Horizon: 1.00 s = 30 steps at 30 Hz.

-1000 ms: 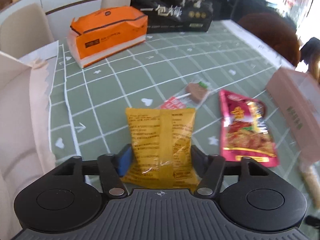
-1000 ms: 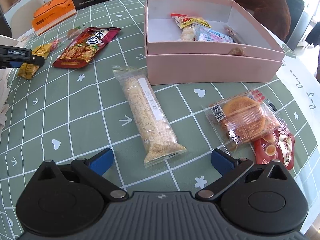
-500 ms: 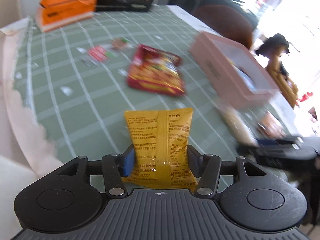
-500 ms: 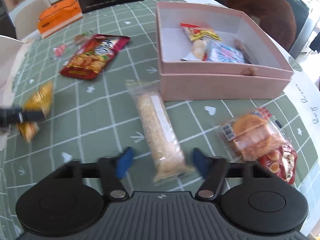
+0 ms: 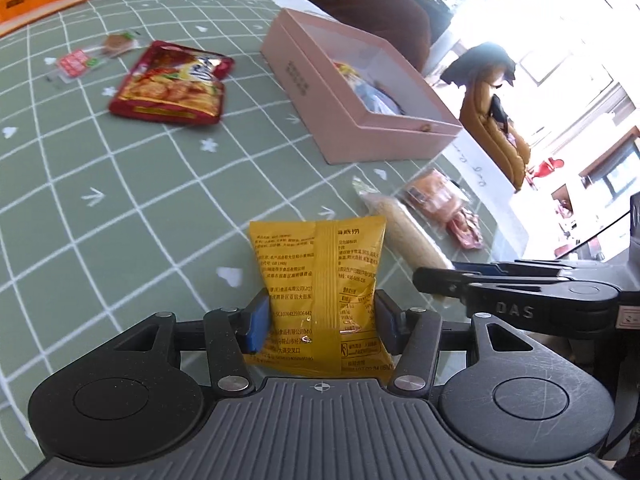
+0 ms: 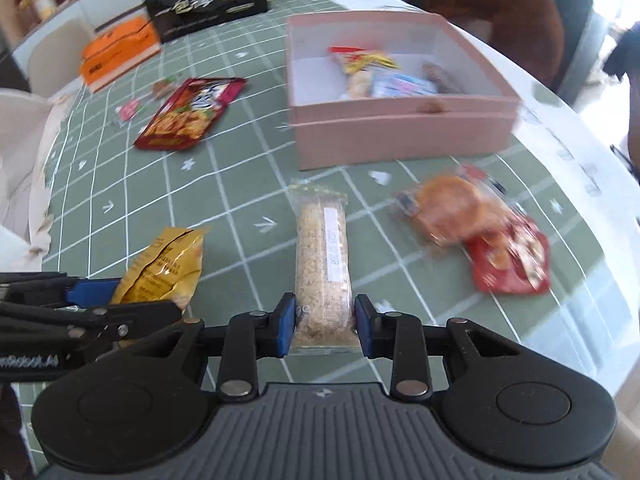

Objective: Organize snacks
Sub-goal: 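Carry the yellow bag and rice stick pack into the pink box, release both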

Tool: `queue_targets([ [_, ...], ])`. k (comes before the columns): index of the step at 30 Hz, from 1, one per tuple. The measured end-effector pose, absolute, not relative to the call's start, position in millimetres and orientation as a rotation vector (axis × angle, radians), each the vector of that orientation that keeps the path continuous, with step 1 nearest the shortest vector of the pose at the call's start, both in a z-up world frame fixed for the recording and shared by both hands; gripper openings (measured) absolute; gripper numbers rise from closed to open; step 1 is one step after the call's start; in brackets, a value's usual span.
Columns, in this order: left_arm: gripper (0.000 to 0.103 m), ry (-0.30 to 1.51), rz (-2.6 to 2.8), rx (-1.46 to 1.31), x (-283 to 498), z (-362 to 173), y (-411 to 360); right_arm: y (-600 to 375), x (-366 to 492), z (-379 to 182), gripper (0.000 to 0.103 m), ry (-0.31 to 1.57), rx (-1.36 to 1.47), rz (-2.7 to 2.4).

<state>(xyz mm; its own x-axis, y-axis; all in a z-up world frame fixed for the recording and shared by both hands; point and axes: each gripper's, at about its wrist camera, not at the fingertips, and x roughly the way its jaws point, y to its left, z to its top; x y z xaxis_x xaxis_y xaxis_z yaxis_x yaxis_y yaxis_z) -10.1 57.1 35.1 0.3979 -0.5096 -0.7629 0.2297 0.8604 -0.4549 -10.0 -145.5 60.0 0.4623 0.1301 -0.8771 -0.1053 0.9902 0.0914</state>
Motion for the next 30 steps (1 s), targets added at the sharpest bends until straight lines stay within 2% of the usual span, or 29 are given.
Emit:
queue_targets([
  [5,0.059,1.072,-0.438,-0.29,-16,52,46,-175,-23,66,0.031,1.039,0.08,0.189],
  [14,0.059,0.909,-0.443,-0.136,14,136,-3,-229,-20,86,0.03,0.917,0.19,0.258],
  [16,0.059,0.856,-0.449,-0.103,31,159,-14,-236,-17,96,0.02,0.881,0.186,0.272],
  [17,0.059,0.833,-0.451,-0.087,41,168,-19,-240,-14,103,0.006,0.861,0.184,0.28],
  [18,0.059,0.818,-0.45,-0.067,53,176,-23,-244,-11,110,0.005,0.842,0.183,0.286],
  [23,0.059,0.81,-0.472,-0.035,97,164,-39,-252,11,121,0.007,0.82,0.135,0.302],
  [27,0.059,0.898,-0.484,-0.105,108,128,-39,-241,23,89,0.022,0.931,0.051,0.248],
  [30,0.059,0.93,-0.486,-0.08,94,111,-38,-232,27,63,0.024,1.024,0.029,0.275],
])
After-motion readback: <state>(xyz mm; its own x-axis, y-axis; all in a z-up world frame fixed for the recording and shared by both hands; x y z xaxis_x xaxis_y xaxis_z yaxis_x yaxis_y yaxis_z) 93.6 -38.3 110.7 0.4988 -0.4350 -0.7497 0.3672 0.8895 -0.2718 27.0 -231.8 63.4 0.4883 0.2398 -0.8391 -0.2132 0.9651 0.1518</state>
